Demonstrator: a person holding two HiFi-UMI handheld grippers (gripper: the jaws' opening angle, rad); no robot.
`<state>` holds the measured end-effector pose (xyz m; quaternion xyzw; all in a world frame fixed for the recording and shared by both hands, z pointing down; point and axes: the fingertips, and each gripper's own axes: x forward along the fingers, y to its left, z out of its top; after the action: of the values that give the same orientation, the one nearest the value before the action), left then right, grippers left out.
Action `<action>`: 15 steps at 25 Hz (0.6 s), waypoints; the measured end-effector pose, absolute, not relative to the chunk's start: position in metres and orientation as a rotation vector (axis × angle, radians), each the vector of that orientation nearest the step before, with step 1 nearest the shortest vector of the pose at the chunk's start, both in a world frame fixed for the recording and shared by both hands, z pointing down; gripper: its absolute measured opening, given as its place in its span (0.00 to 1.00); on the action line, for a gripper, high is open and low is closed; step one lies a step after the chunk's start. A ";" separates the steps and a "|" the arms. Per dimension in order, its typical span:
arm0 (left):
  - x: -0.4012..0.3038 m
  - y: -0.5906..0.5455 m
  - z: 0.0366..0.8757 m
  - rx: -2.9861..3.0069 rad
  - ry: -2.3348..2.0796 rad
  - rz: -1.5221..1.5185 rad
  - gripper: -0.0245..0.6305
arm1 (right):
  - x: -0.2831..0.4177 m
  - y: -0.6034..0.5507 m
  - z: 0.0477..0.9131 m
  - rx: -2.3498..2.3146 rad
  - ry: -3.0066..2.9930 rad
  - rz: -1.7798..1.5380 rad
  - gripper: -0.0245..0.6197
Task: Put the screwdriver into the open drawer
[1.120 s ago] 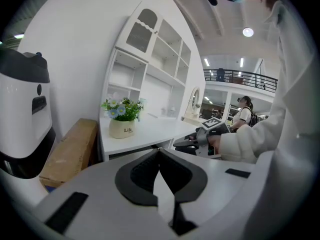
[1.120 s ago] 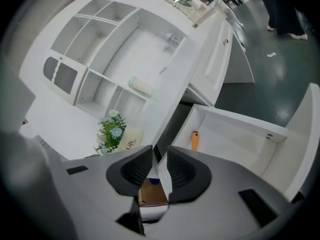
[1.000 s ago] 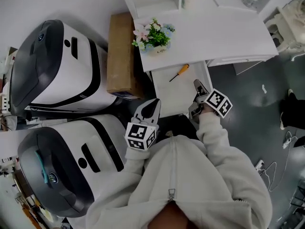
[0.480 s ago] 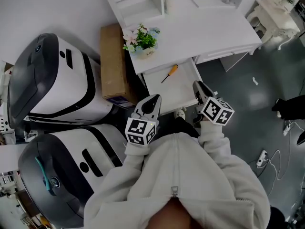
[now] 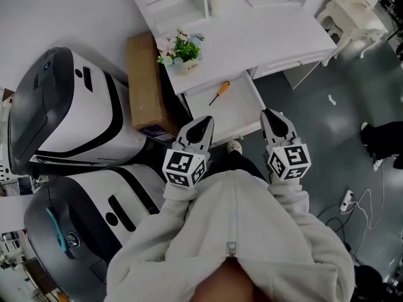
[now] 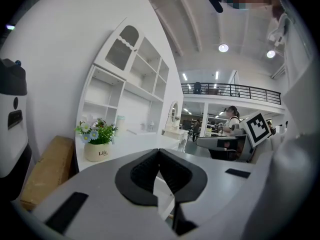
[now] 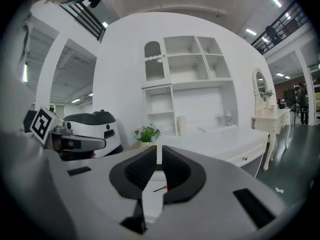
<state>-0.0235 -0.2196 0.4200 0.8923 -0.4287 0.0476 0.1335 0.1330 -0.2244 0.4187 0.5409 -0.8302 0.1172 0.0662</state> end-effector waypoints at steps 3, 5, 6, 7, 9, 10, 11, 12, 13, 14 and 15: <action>-0.024 -0.218 0.420 2.595 -1.256 0.144 0.06 | 0.132 -0.218 0.420 1.613 -2.504 0.312 0.10; -0.024 -0.216 0.421 2.599 -1.263 0.155 0.06 | 0.131 -0.215 0.422 1.590 -2.498 0.290 0.10; -0.024 -0.216 0.422 2.600 -1.265 0.160 0.06 | 0.130 -0.213 0.424 1.580 -2.499 0.290 0.09; -0.024 -0.215 0.423 2.600 -1.267 0.165 0.06 | 0.129 -0.212 0.425 1.570 -2.500 0.291 0.09; -0.025 -0.214 0.424 2.594 -1.270 0.168 0.06 | 0.128 -0.211 0.428 1.552 -2.500 0.290 0.09; -0.025 -0.213 0.425 2.589 -1.273 0.168 0.06 | 0.127 -0.211 0.429 1.546 -2.498 0.288 0.09; -0.026 -0.213 0.426 2.585 -1.276 0.167 0.06 | 0.127 -0.210 0.430 1.542 -2.496 0.287 0.09; -0.026 -0.213 0.427 2.582 -1.278 0.166 0.06 | 0.127 -0.210 0.430 1.540 -2.494 0.286 0.09; -0.027 -0.213 0.427 2.580 -1.281 0.165 0.06 | 0.127 -0.210 0.430 1.539 -2.493 0.283 0.09; -0.027 -0.213 0.427 2.579 -1.283 0.164 0.06 | 0.127 -0.210 0.430 1.537 -2.491 0.281 0.09; -0.027 -0.213 0.427 2.578 -1.284 0.164 0.06 | 0.127 -0.210 0.431 1.535 -2.490 0.279 0.09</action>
<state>-0.0273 -0.2131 0.4271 0.8864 -0.4413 0.0564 0.1279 0.1265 -0.2104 0.4306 0.5197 -0.8431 0.0943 0.1013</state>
